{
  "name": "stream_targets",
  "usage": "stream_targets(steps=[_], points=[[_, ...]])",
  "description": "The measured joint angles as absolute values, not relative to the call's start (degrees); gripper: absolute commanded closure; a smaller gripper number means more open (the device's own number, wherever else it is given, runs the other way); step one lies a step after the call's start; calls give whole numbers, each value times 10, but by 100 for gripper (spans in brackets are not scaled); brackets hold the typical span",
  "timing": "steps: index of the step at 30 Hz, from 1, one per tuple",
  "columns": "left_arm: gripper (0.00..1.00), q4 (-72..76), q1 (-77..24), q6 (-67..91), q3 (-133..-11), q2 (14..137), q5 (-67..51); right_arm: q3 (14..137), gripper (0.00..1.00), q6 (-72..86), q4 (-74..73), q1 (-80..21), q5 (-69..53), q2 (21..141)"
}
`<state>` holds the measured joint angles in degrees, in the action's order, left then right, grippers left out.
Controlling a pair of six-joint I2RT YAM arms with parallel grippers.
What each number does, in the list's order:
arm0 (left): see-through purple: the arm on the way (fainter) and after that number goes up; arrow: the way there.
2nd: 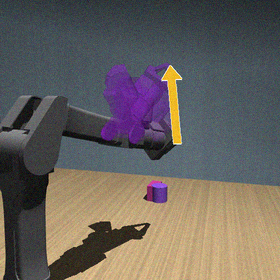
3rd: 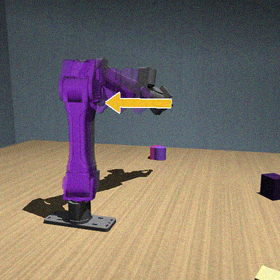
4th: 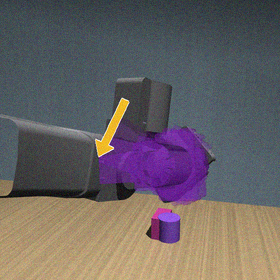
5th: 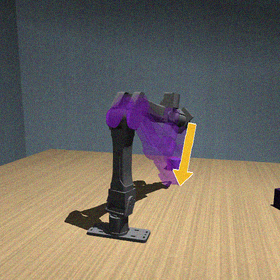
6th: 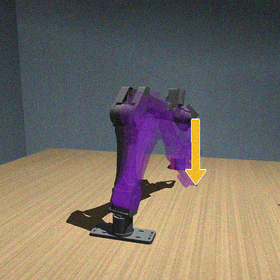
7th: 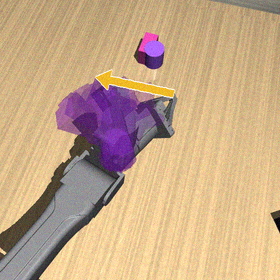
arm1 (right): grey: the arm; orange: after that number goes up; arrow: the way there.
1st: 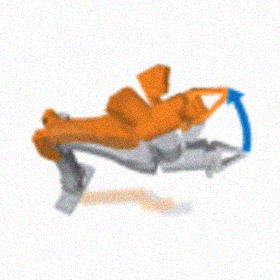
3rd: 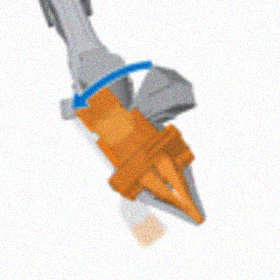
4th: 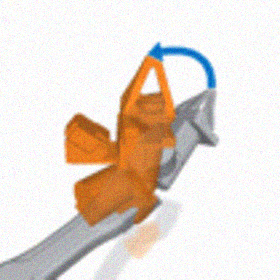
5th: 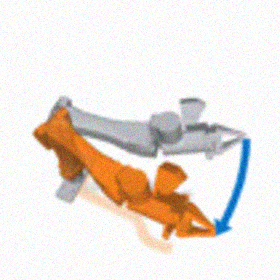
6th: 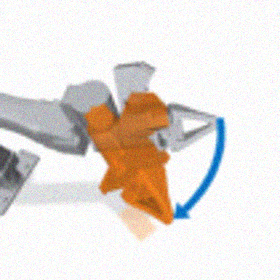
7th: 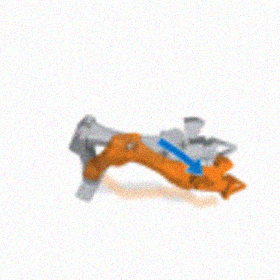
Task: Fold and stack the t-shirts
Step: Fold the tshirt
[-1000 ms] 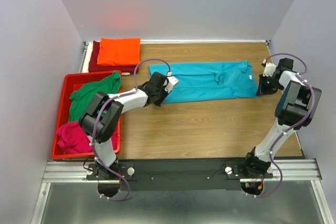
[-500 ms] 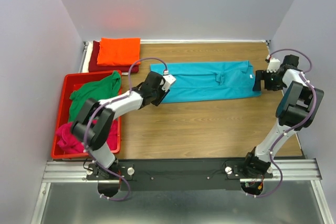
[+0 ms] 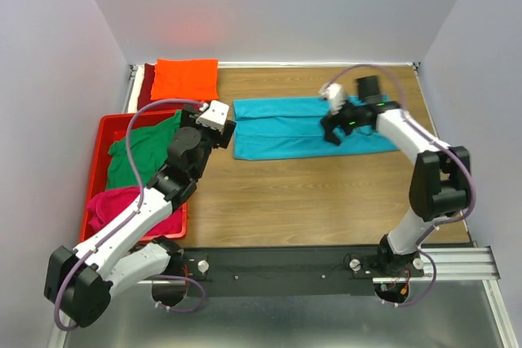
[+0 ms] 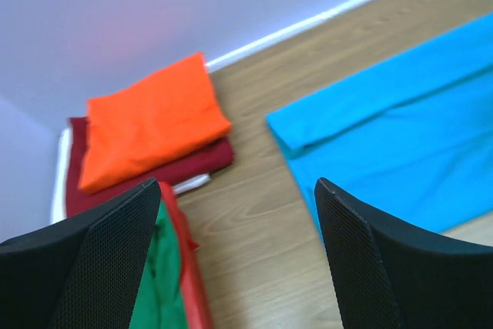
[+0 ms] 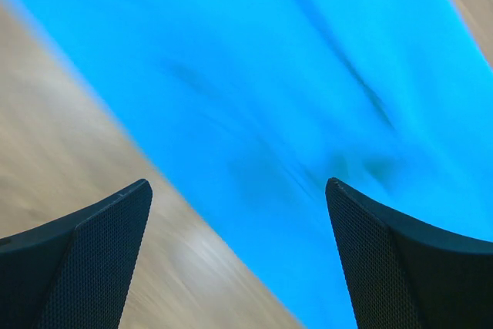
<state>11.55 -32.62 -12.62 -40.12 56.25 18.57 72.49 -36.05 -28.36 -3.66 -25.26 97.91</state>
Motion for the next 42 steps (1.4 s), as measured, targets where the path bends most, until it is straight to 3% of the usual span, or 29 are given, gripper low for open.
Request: stream_targets(steps=[3,8,17,20,23,24,26,27,29,30,37,42], points=[[11,133,-326,-134,-382,533,230,707,0,-423,-266,-168,-272,979],[12,169,-326,-148,-354,457,295,755,0,-471,-258,-336,-229,1082],[12,235,-326,-168,-319,344,341,870,4,-467,-234,-460,-96,1198],[12,243,-326,-172,-318,342,343,882,19,-463,-223,-464,-67,1209],[12,243,-326,-175,-317,345,343,882,39,-455,-217,-464,-45,1212],[12,243,-326,-176,-317,346,343,882,52,-456,-215,-464,-42,1213],[12,243,-326,-176,-317,347,343,879,64,-453,-210,-464,-34,1216],[12,243,-326,-176,-317,348,342,877,76,-454,-209,-464,-32,1217],[13,243,-326,-176,-317,350,342,870,86,-450,-204,-464,-26,1218],[13,243,-326,-176,-317,352,342,865,98,-452,-198,-465,-24,1218],[13,242,-326,-175,-317,354,334,817,99,-452,-161,-469,-22,1194],[13,242,-326,-175,-317,356,317,710,98,-471,-164,-501,-58,1114]])
